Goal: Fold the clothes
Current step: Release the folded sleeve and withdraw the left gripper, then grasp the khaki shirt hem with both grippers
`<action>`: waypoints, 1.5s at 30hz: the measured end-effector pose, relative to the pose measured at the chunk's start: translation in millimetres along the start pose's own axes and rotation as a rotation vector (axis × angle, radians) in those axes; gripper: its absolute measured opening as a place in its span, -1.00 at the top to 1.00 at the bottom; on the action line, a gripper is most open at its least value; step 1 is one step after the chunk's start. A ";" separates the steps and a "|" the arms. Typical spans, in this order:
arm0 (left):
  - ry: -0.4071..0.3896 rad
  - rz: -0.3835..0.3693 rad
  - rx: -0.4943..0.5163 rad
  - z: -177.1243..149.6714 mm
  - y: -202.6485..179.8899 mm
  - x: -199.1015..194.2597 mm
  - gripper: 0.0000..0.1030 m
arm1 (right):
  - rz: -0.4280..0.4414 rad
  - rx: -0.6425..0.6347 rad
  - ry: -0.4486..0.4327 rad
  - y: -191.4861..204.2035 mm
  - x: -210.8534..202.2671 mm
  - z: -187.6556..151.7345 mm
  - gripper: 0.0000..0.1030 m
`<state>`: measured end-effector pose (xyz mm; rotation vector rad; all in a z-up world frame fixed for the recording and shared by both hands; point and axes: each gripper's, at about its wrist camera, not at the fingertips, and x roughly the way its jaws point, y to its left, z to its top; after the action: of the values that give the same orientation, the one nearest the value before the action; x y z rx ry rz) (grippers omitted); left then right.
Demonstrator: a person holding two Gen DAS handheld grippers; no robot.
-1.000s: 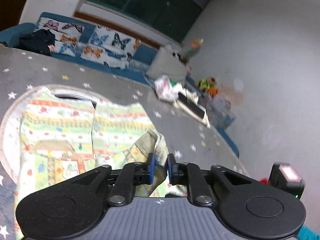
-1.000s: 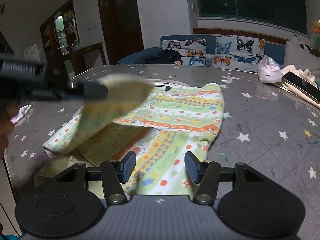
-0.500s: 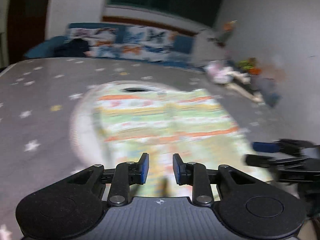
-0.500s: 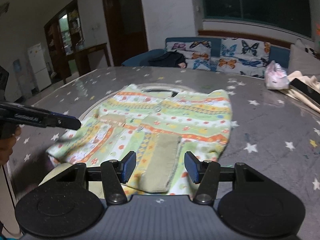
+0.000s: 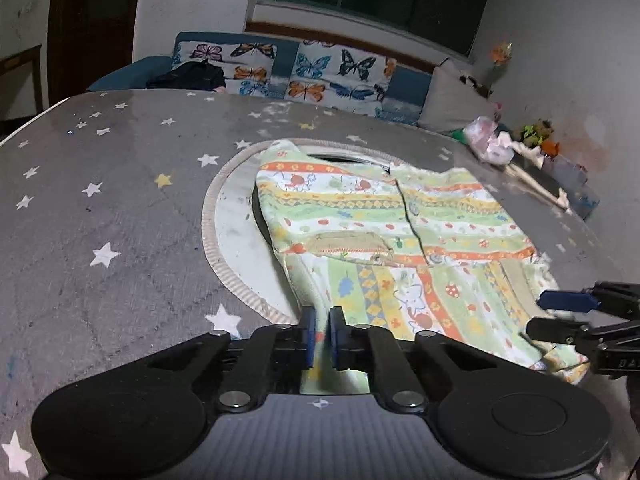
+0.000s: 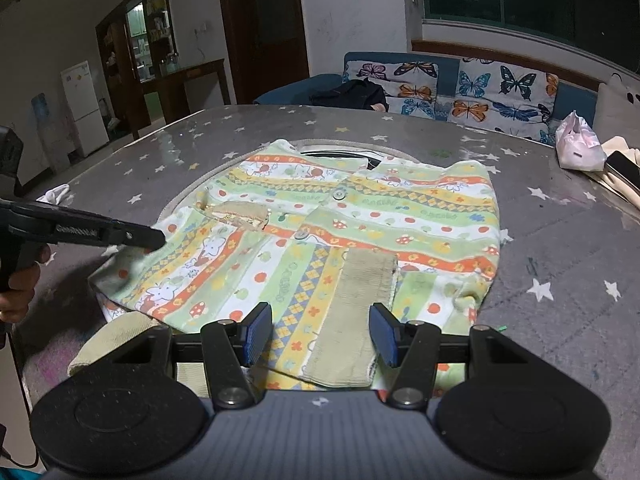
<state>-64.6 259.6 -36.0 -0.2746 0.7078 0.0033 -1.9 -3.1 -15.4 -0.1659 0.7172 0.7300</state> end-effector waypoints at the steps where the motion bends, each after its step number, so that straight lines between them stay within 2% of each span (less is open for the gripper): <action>1: -0.010 -0.012 -0.018 -0.2 4.1 -2.3 0.87 | -0.001 -0.002 0.004 0.6 0.9 -0.1 -0.07; 5: -0.031 0.000 0.004 5.6 1.3 -6.5 0.86 | -0.001 0.014 0.022 -4.7 4.0 -5.3 -0.09; 13: -0.066 0.036 0.076 19.6 -9.8 -11.0 0.55 | 0.000 -0.007 0.024 -5.6 5.3 -5.4 -0.20; 18: -0.015 0.078 0.115 27.0 -17.1 18.7 0.36 | 0.005 0.000 0.021 -5.6 4.1 -6.0 -0.20; 22: 0.005 0.089 0.103 24.8 -11.1 32.0 0.42 | 0.009 0.003 0.017 -6.9 4.2 -6.1 -0.20; 23: 0.004 0.083 0.102 24.6 -9.9 32.8 0.52 | 0.010 0.003 0.017 -7.2 4.5 -6.1 -0.20; 24: 0.001 0.077 0.095 24.6 -8.0 32.3 0.70 | 0.012 0.003 0.016 -7.5 4.7 -5.9 -0.20; 29: -0.026 0.059 0.052 24.4 3.4 23.7 0.90 | 0.014 0.004 0.011 -8.4 5.1 -7.2 -0.20; 34: -0.016 0.089 -0.013 22.3 20.8 23.5 0.90 | 0.013 0.002 0.008 -8.2 4.6 -8.1 -0.21; 39: -0.036 0.069 0.014 24.1 12.4 7.0 0.87 | 0.015 0.001 -0.002 -6.5 -0.4 -3.1 -0.14; 42: -0.053 -0.006 0.082 21.5 -9.3 -6.5 0.83 | 0.020 -0.005 -0.026 -4.4 -5.9 2.6 -0.06; 45: -0.028 -0.098 0.137 14.0 -31.7 -9.8 0.83 | 0.025 -0.022 -0.040 -0.2 -6.3 8.4 0.00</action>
<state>-60.0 233.4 -11.7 -0.1772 0.6626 -0.1341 -0.6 -3.6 -5.0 -0.1629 0.6745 0.7630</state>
